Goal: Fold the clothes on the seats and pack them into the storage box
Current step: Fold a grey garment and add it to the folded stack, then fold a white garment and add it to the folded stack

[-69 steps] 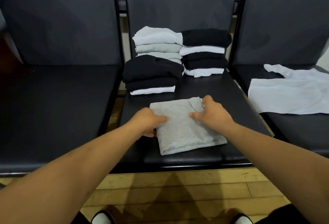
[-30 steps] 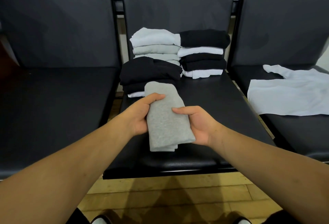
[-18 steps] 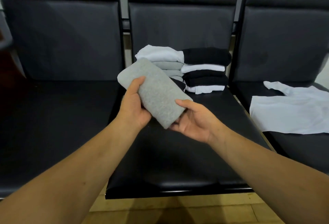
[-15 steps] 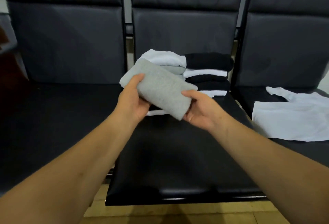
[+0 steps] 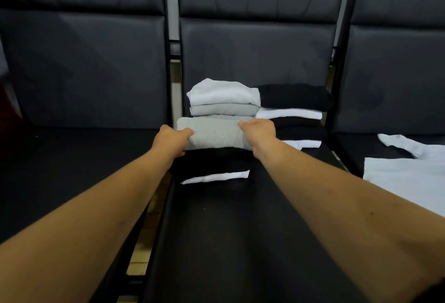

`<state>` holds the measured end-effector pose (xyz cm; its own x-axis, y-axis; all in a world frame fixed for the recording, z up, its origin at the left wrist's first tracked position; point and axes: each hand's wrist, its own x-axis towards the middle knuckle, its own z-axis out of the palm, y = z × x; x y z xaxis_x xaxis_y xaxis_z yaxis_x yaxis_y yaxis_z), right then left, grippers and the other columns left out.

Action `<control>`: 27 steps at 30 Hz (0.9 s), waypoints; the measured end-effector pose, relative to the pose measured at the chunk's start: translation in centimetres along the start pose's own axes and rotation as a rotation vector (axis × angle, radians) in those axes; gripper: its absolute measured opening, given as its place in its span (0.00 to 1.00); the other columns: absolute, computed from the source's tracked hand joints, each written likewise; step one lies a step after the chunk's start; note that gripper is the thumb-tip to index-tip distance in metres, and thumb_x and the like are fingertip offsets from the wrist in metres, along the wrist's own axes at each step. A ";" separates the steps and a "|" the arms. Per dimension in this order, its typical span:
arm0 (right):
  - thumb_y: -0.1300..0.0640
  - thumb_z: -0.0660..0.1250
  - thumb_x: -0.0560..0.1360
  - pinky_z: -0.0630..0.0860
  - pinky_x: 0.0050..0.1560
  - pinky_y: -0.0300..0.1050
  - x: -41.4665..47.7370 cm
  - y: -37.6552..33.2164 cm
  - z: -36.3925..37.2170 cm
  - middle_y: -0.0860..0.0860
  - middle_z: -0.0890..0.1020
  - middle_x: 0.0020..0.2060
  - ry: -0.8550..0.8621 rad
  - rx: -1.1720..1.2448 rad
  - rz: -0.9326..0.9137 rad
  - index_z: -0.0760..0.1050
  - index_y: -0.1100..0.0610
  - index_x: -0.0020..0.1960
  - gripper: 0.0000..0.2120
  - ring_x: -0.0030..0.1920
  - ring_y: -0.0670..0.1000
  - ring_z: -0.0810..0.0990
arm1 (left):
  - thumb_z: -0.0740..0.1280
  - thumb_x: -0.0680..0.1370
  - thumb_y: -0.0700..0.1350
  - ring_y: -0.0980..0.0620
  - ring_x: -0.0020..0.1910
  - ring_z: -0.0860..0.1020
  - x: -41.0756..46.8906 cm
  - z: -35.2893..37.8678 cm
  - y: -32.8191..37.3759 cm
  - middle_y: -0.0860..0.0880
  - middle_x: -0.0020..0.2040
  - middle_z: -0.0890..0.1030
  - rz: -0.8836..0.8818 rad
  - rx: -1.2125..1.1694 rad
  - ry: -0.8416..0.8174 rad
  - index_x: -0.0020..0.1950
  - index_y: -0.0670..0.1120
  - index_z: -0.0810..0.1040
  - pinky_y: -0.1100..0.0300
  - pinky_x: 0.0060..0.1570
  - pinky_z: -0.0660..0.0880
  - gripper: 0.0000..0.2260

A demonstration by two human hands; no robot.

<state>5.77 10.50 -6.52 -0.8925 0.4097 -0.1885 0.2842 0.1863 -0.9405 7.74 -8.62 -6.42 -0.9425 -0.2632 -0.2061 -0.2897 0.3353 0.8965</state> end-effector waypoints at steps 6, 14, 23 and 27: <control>0.59 0.67 0.79 0.71 0.41 0.34 0.2 1.1 0.2 0.56 0.80 0.43 0.028 0.166 -0.163 0.81 0.67 0.52 0.10 0.45 0.46 0.74 | 0.65 0.80 0.50 0.50 0.44 0.74 0.9 -0.4 -0.3 0.44 0.58 0.74 0.141 0.102 0.043 0.66 0.41 0.68 0.55 0.44 0.75 0.19; 0.54 0.65 0.78 0.79 0.47 0.53 -1.0 5.0 -7.9 0.51 0.78 0.36 0.041 -0.085 -0.189 0.78 0.58 0.42 0.10 0.42 0.54 0.78 | 0.64 0.78 0.47 0.43 0.58 0.71 -3.1 0.1 2.0 0.44 0.58 0.70 0.480 0.310 0.237 0.59 0.41 0.71 0.53 0.50 0.70 0.13; 0.60 0.67 0.77 0.73 0.54 0.47 -3.2 12.3 -27.9 0.59 0.78 0.57 0.366 -0.727 -0.112 0.77 0.62 0.60 0.13 0.55 0.61 0.78 | 0.64 0.77 0.43 0.48 0.42 0.81 -11.6 12.6 4.2 0.46 0.40 0.82 0.613 0.398 -0.426 0.46 0.45 0.78 0.56 0.43 0.76 0.04; 0.47 0.66 0.79 0.73 0.65 0.57 -3.2 16.3 -32.4 0.58 0.72 0.67 0.273 -0.965 0.105 0.69 0.56 0.72 0.25 0.64 0.61 0.74 | 0.65 0.76 0.44 0.50 0.46 0.82 -14.7 20.5 3.2 0.52 0.37 0.80 0.583 0.420 -0.600 0.45 0.46 0.79 0.58 0.45 0.75 0.04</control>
<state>24.60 41.11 -12.08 -0.7706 0.6332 -0.0725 0.6265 0.7316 -0.2688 17.27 14.84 -8.53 -0.8526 0.5208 -0.0417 0.3292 0.5975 0.7312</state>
